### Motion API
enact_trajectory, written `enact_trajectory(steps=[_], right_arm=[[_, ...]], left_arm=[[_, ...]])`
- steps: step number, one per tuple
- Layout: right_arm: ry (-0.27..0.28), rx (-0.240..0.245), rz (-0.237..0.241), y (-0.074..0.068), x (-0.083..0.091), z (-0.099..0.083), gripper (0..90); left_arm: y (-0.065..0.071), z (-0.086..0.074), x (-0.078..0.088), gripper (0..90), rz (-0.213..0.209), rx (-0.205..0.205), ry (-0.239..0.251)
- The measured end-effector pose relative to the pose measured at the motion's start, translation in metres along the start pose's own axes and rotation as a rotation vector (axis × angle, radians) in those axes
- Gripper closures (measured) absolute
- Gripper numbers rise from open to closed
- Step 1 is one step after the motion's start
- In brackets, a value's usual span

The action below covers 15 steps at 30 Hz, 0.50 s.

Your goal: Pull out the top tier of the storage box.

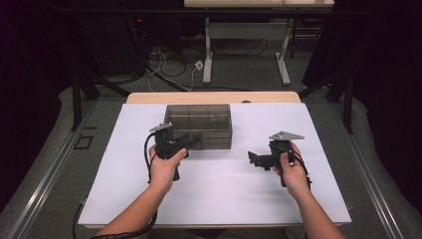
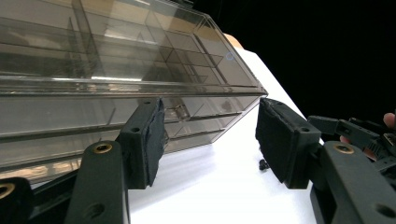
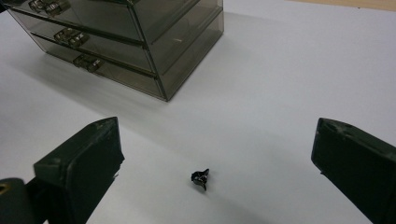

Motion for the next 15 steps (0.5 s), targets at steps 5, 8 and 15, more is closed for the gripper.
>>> enact_trajectory(steps=[5, 8, 15], right_arm=[[0.002, -0.004, 0.001, 0.000, 0.001, 0.000, 1.5], [0.007, -0.011, 0.002, 0.001, 0.001, 0.001, 1.8], [0.009, -0.028, 0.004, 0.002, 0.002, 0.001, 2.6]], left_arm=[[0.005, 0.001, -0.005, 42.5, 0.012, 0.026, -0.022], [0.006, 0.001, -0.008, 48.3, -0.010, 0.076, -0.036], [0.008, 0.002, -0.014, 50.4, 0.001, 0.146, -0.053]])
Point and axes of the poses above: each handheld gripper's, and its own axes: x roughly backward along the jaws, z roughly out of its top, y roughly to its right, the point moved 1 cm from there along -x, roughly forward along the jaws, and after that the axes turned 3 degrees about -z, right-handed, at the moved point
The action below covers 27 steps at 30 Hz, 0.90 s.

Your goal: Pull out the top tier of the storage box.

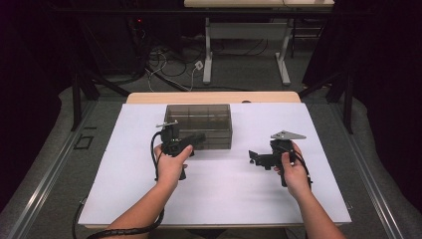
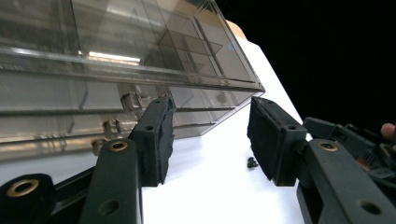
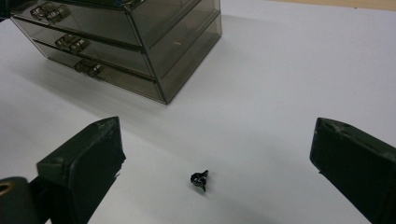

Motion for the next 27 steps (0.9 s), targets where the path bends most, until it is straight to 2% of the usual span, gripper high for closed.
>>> enact_trajectory(steps=[4, 9, 14, 16, 23, 24, 27], right_arm=[[0.002, 0.002, 0.003, 0.000, 0.001, 0.000, 2.5], [0.002, -0.001, 0.003, 0.000, 0.001, 0.000, 2.6], [0.005, 0.000, 0.002, 0.001, 0.001, 0.000, 2.6], [0.003, -0.008, 0.003, 0.000, 0.002, 0.001, 2.6], [0.007, -0.002, 0.008, 0.000, 0.001, 0.001, 2.6], [0.005, 0.002, 0.006, 0.001, 0.001, 0.000, 2.6], [0.007, 0.000, 0.009, 0.001, 0.001, 0.001, 2.6]], left_arm=[[0.000, 0.000, -0.004, 50.4, -0.006, 0.062, -0.001], [-0.001, -0.003, -0.010, 50.1, 0.002, 0.115, -0.014], [-0.003, -0.005, -0.014, 49.8, 0.013, 0.132, -0.020], [-0.005, -0.006, -0.016, 49.8, 0.021, 0.151, -0.022], [-0.009, -0.007, -0.019, 49.2, 0.021, 0.181, -0.029], [-0.009, -0.008, -0.021, 49.0, 0.021, 0.195, -0.030], [-0.010, -0.008, -0.022, 48.6, 0.022, 0.194, -0.031]])
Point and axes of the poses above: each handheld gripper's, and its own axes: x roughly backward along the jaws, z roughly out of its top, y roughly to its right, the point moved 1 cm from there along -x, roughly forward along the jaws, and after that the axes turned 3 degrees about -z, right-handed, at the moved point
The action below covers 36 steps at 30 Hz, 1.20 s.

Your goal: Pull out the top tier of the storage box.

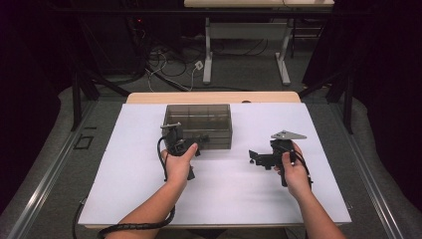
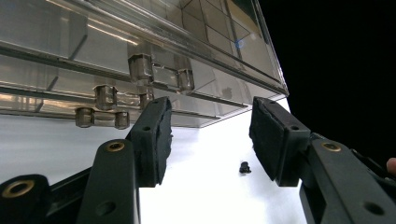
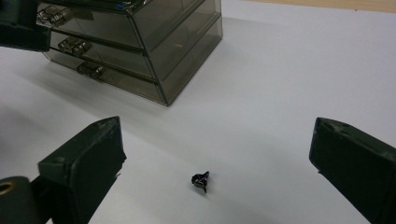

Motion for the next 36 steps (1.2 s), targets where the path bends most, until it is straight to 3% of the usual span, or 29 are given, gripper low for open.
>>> enact_trajectory(steps=[36], right_arm=[[-0.002, 0.010, -0.002, -0.002, 0.000, 0.000, 2.8]], left_arm=[[0.001, 0.005, -0.013, 49.3, 0.015, 0.011, 0.001]])
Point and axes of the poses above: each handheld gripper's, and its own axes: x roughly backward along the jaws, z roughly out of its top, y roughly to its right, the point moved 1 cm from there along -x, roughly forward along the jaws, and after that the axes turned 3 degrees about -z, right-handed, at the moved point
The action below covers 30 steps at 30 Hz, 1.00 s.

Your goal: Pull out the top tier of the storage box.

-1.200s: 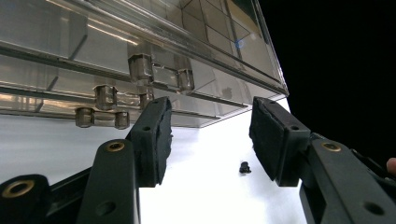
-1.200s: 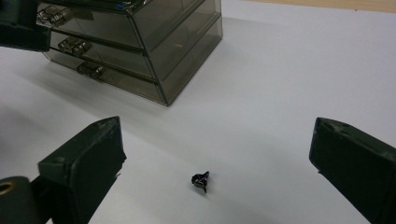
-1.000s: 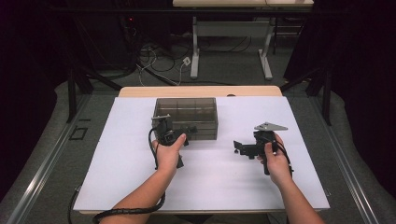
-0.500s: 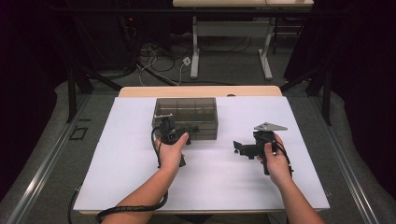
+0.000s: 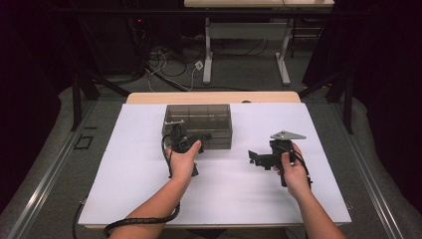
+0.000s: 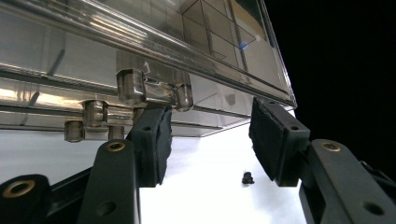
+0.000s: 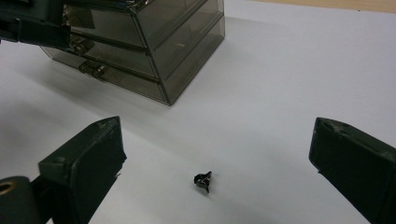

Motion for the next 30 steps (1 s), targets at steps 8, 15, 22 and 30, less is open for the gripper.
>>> enact_trajectory(steps=[8, 15, 22, 30], right_arm=[[-0.001, -0.001, 0.006, -0.001, 0.000, 0.000, 2.8], [-0.002, 0.002, 0.007, -0.001, -0.001, 0.000, 2.8], [-0.004, 0.004, 0.003, -0.001, -0.001, -0.001, 2.8], [-0.003, 0.005, 0.004, -0.001, -0.002, -0.001, 2.8]], left_arm=[[-0.002, 0.001, 0.001, 53.2, -0.012, 0.014, -0.003], [-0.006, 0.001, 0.002, 61.4, -0.005, 0.024, -0.003], [-0.008, 0.001, 0.002, 69.5, 0.003, 0.025, -0.003], [-0.011, 0.002, 0.002, 77.6, 0.016, 0.021, -0.006]])
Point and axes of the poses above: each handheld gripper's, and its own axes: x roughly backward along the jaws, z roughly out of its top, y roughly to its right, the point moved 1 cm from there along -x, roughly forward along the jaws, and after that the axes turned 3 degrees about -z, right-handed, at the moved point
